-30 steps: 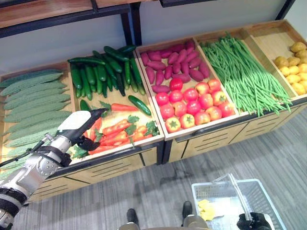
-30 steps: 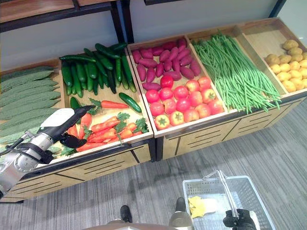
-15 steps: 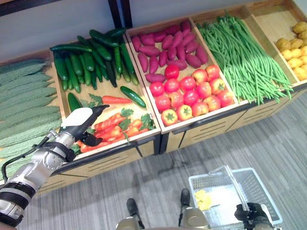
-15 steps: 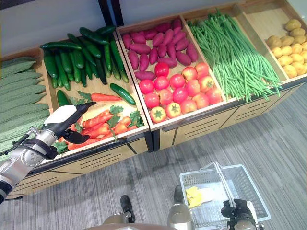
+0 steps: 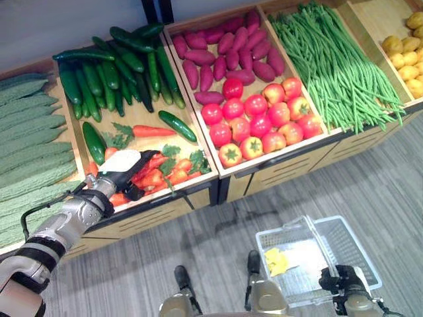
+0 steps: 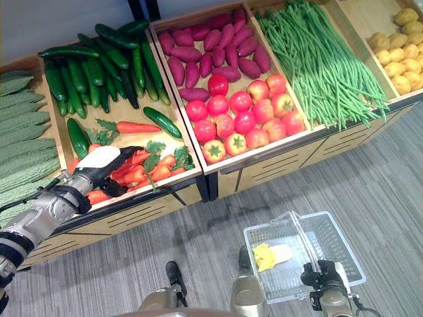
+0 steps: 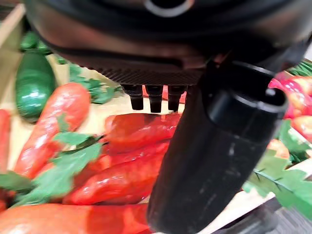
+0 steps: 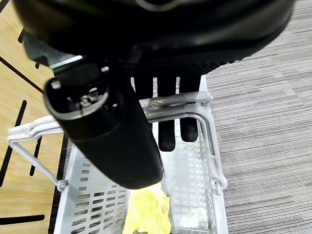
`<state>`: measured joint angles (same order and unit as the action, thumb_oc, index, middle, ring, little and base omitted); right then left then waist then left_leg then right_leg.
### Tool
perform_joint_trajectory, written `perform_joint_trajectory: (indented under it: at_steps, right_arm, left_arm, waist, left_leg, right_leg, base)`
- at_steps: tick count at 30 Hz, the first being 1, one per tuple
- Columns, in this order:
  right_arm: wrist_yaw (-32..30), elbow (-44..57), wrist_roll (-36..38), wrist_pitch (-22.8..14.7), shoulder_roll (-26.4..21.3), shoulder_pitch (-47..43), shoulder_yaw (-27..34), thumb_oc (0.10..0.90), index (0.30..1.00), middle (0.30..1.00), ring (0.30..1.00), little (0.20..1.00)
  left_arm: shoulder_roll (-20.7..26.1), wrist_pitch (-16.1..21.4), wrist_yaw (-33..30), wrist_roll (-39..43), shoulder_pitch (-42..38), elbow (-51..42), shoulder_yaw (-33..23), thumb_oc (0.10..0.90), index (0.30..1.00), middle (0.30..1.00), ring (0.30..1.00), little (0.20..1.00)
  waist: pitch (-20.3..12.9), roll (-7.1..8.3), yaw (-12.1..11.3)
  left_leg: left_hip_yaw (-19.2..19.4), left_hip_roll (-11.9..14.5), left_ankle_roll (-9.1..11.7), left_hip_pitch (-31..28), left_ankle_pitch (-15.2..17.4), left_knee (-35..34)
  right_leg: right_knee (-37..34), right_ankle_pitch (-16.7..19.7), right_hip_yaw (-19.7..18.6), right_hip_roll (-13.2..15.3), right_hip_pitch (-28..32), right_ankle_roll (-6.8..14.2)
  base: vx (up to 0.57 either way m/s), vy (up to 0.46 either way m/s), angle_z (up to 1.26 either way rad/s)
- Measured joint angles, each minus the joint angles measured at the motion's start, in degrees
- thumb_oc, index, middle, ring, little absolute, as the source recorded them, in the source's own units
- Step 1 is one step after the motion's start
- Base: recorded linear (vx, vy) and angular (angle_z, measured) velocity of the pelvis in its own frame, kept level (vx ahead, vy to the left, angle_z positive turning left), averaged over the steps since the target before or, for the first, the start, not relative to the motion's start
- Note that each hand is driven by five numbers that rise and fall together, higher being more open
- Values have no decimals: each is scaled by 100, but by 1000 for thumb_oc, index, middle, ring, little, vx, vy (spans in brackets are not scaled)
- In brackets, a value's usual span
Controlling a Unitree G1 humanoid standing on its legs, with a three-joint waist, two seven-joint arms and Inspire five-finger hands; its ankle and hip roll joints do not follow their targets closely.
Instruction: Get the vegetables into the basket
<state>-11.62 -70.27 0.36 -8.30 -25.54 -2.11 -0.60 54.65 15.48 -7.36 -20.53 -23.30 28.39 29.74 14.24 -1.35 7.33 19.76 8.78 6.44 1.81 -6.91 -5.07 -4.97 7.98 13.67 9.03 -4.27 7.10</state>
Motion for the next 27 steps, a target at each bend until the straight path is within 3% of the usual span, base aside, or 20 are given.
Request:
perform_joint_trajectory:
  at_steps: [11, 19, 27]
  right_arm:
    - [-7, -14, -1, -40, -10, 26, -1, 400, 300, 300, 300, 300]
    - [-23, -70, -30, -38, -3, 56, 0, 400, 300, 300, 300, 300]
    - [-40, -60, -52, -42, -1, 66, -1, 400, 300, 300, 300, 300]
  left_arm:
    - [-312, -83, -293, -450, 40, 228, -105, 400, 300, 300, 300, 300]
    - [-364, -156, -776, -544, 409, -226, -939, 400, 300, 300, 300, 300]
    - [285, -61, -854, -542, 444, -1042, -1259, 400, 300, 300, 300, 300]
  waist:
    - [4, 8, -19]
    - [5, 17, -52]
    - [-29, 14, -134]
  left_leg:
    - [31, 4, 0, -94, 0, 0]
    - [-8, 9, 0, -247, 1, -1]
    - [-35, 1, -3, -297, -2, -1]
  right_leg:
    - [1, 16, -40, -1, 67, -8]
    - [0, 13, 8, 14, 255, -6]
    - [1, 17, 31, 24, 325, -9]
  base:
    - [2, 1, -1]
    - [0, 1, 2]
    - [0, 1, 1]
